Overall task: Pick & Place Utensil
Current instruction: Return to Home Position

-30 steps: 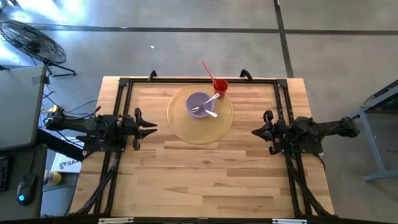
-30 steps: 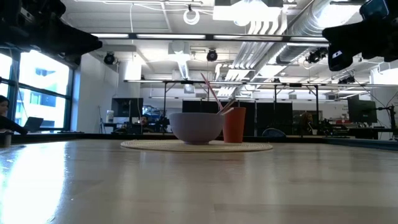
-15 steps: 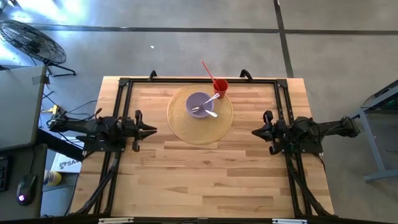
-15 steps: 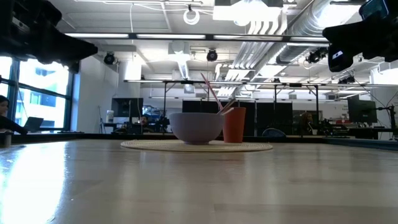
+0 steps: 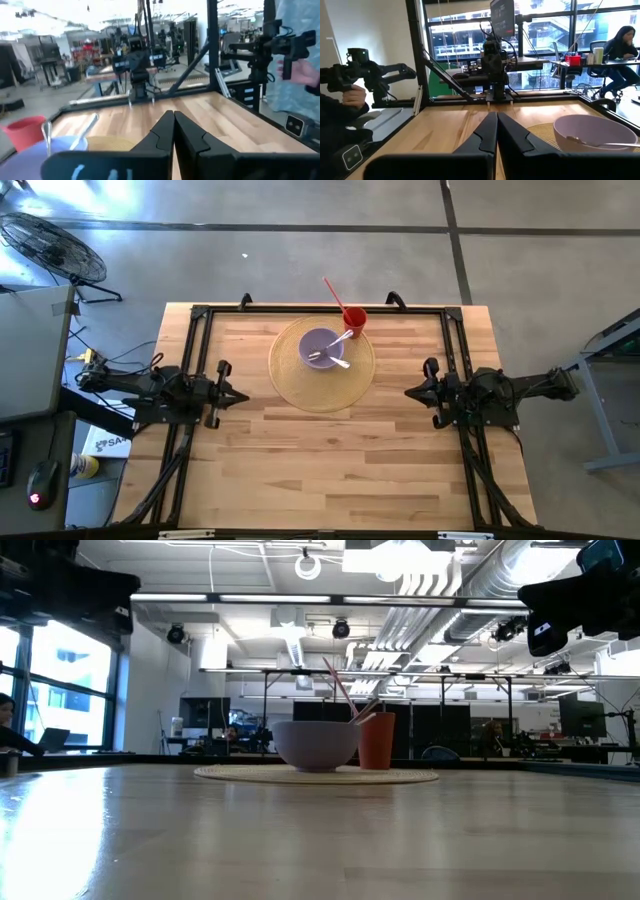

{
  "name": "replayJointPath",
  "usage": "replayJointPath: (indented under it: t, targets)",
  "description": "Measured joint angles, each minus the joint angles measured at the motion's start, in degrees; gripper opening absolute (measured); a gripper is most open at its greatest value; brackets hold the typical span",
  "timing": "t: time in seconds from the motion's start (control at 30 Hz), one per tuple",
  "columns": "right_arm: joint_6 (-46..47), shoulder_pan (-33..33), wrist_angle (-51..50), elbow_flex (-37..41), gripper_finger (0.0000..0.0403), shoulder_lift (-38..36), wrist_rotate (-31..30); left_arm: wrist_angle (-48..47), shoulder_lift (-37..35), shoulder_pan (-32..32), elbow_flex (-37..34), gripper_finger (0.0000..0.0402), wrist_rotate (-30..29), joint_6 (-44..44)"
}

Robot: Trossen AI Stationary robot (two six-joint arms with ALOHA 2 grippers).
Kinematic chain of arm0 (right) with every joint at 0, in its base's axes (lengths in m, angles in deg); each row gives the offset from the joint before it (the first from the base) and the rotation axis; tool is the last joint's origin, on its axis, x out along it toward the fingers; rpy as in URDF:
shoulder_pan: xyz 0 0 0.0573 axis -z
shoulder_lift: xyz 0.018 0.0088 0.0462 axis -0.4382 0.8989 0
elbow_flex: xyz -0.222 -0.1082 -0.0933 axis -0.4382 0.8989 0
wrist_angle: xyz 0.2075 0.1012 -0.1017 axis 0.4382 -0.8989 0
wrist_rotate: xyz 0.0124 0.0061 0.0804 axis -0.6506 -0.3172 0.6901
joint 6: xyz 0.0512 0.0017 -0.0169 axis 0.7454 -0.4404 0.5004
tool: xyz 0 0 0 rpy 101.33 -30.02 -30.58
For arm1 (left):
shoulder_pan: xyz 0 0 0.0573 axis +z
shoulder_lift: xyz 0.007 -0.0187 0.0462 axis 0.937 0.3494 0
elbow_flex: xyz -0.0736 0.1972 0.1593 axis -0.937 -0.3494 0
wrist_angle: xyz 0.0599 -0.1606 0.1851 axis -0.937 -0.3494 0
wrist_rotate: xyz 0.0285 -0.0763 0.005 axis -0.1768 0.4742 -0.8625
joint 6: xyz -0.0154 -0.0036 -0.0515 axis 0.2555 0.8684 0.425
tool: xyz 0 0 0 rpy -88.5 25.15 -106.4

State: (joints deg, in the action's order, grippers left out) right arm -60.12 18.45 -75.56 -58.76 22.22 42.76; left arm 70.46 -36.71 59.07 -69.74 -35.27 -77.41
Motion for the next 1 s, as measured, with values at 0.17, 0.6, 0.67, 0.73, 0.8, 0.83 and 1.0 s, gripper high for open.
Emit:
replayJointPath:
  t: [0.17, 0.6, 0.67, 0.73, 0.8, 0.83, 1.0]
  targets:
    - [0.1, 0.0, 0.0, 0.0, 0.0005, 0.0, 0.0, 0.3, 0.0, 0.0, 0.0, 0.0001, -3.9, 0.4]
    - [0.0, 0.0, 0.0, 0.0, 0.0005, 0.0, 0.0, -4.4, 0.0, 0.0, -0.1, 0.0003, -7.8, 2.4]
    - [0.0, 0.0, 0.0, 0.0, 0.0006, 0.0, 0.0, -4.3, 0.0, 0.0, -0.1, 0.0003, -7.8, 2.4]
    - [0.0, 0.0, 0.0, 0.0, 0.0006, 0.0, 0.0, -4.3, 0.0, -0.4, -0.1, 0.0003, -8.0, 2.4]
    - [0.0, 0.0, 0.0, 0.0, 0.0006, 0.0, 0.0, -4.3, 0.0, -1.0, -0.1, 0.0003, -8.2, 2.4]
    - [0.0, 0.0, 0.0, 0.0, 0.0007, 0.0, 0.0, -4.3, 0.0, -0.9, -0.1, 0.0003, -7.8, 2.4]
    - [0.0, 0.0, 0.0, 0.0, 0.0007, 0.0, 0.0, -4.3, 0.0, -0.8, -0.1, 0.0003, -7.5, 2.4]
